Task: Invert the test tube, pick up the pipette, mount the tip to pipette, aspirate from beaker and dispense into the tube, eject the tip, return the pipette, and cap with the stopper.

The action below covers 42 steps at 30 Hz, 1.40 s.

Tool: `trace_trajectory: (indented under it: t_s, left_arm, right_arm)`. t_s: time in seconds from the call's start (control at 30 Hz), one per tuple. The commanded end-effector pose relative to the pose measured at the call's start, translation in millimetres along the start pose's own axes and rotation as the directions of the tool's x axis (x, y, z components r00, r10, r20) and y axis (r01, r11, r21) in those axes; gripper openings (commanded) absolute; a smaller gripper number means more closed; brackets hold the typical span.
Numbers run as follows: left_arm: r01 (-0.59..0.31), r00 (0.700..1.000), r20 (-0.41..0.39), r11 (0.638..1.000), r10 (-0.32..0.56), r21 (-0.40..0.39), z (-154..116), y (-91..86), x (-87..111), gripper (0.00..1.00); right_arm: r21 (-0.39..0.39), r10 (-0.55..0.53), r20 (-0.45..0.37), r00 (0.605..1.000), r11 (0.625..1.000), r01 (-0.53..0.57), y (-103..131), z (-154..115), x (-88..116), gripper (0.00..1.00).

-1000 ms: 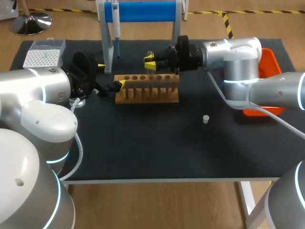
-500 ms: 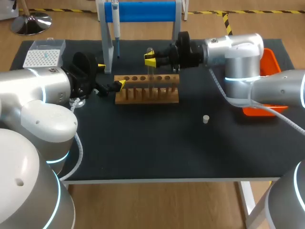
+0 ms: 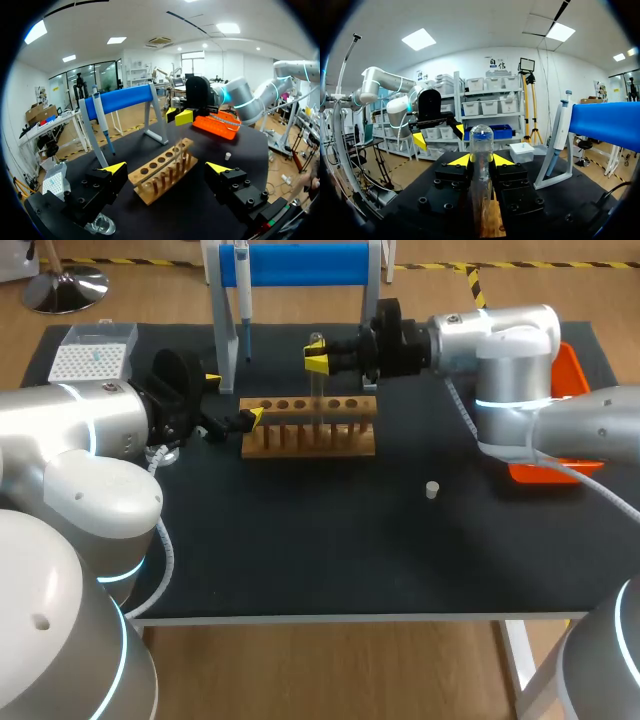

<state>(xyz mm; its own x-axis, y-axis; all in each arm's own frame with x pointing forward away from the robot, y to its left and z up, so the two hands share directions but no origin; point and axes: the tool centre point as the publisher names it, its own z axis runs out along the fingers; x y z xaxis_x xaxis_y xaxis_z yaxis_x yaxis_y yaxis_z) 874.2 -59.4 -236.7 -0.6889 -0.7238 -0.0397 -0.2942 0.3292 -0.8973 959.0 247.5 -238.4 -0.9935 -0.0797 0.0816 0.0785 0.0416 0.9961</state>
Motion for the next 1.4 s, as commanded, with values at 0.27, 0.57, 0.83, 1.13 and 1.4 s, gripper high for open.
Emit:
trace_trajectory:
  t_s: [0.27,0.57,0.83,1.13,1.4]
  left_arm:
    - [0.000,1.000,-0.003,1.000,0.000,-0.002,-0.1,-0.3,-0.6,1.00]
    - [0.000,1.000,-0.003,1.000,0.000,-0.002,-0.1,-0.3,-0.6,1.00]
    - [0.000,1.000,-0.003,1.000,0.000,-0.002,-0.1,-0.3,-0.6,1.00]
    - [0.000,1.000,-0.003,1.000,0.000,-0.002,-0.1,-0.3,-0.6,1.00]
    - [0.000,1.000,-0.003,1.000,0.000,-0.002,-0.1,-0.3,-0.6,1.00]
  right_arm:
    - [0.013,-0.014,0.010,1.000,1.000,0.014,16.9,-2.0,6.8,0.00]
    - [0.012,-0.024,0.011,1.000,1.000,0.024,31.3,-5.4,16.4,0.00]
    - [0.006,-0.032,0.019,0.999,0.999,0.032,40.7,-9.4,24.8,0.00]
    - [0.006,-0.032,0.019,0.999,0.999,0.032,40.7,-9.4,24.8,0.00]
    - [0.011,0.001,0.031,1.000,1.000,-0.001,40.8,-12.2,26.8,0.00]
